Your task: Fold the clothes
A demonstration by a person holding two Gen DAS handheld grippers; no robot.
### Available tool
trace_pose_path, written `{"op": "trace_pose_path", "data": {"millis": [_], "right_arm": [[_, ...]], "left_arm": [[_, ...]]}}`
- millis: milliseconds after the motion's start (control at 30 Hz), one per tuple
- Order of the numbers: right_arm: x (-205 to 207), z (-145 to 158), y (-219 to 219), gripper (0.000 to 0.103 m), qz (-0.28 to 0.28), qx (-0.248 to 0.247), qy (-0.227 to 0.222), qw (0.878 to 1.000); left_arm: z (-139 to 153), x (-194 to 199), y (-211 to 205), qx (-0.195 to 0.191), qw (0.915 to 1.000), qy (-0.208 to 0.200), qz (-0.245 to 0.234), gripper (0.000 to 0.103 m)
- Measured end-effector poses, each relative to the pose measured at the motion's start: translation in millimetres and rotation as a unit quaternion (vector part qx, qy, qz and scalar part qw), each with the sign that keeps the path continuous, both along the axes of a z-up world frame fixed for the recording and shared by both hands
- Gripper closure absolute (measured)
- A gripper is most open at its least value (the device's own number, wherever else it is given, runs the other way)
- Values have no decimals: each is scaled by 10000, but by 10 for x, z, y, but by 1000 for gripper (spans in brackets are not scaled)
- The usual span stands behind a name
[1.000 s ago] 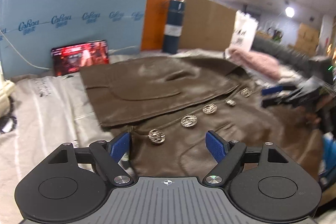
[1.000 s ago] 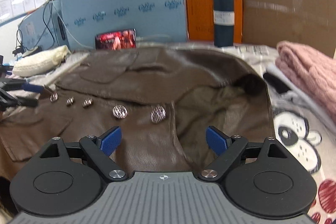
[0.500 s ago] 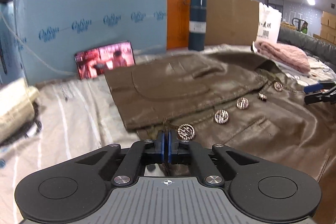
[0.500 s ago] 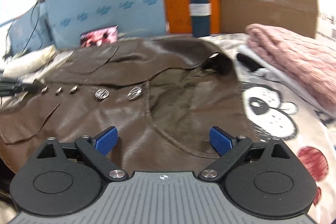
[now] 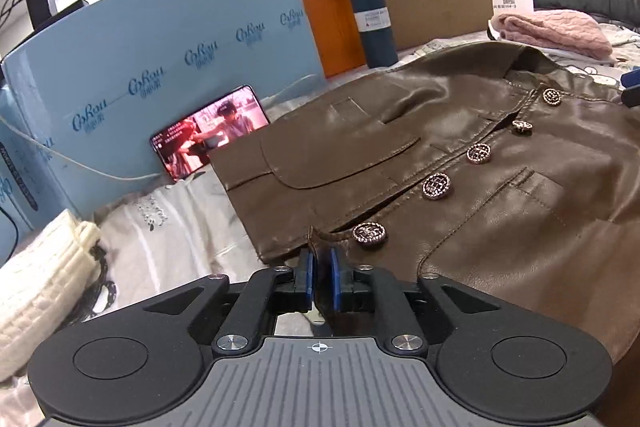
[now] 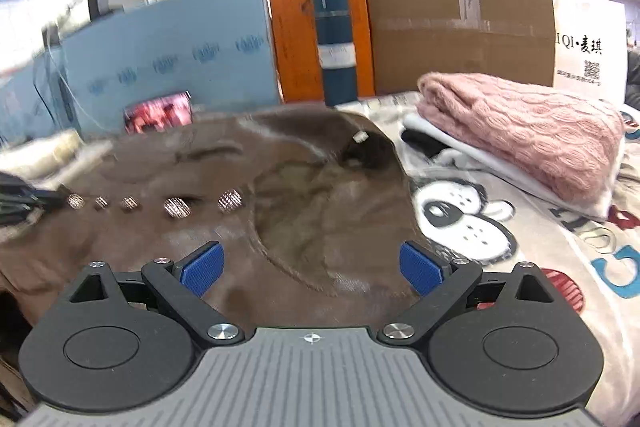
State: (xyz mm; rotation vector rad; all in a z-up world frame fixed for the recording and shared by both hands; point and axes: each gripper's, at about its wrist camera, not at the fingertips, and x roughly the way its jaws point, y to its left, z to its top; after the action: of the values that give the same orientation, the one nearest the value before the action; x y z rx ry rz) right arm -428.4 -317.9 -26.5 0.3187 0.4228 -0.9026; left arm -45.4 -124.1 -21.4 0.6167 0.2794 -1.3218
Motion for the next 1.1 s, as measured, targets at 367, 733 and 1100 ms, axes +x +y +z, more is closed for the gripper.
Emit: {"op": "trace_pose_path", "data": {"millis": [367, 733, 1100], "right_arm": [[-416, -186, 47, 4, -826, 21, 268, 9962], [-609, -38, 279, 4, -1242, -429, -347, 9907], [17, 54, 611, 4, 208, -643, -511, 9964]], "left_arm": [[150, -107, 456, -608, 9894, 672, -1133, 9], [-39, -479, 685, 29, 9795, -42, -2013, 9], [-47, -557, 767, -198, 9781, -104, -2067, 7]]}}
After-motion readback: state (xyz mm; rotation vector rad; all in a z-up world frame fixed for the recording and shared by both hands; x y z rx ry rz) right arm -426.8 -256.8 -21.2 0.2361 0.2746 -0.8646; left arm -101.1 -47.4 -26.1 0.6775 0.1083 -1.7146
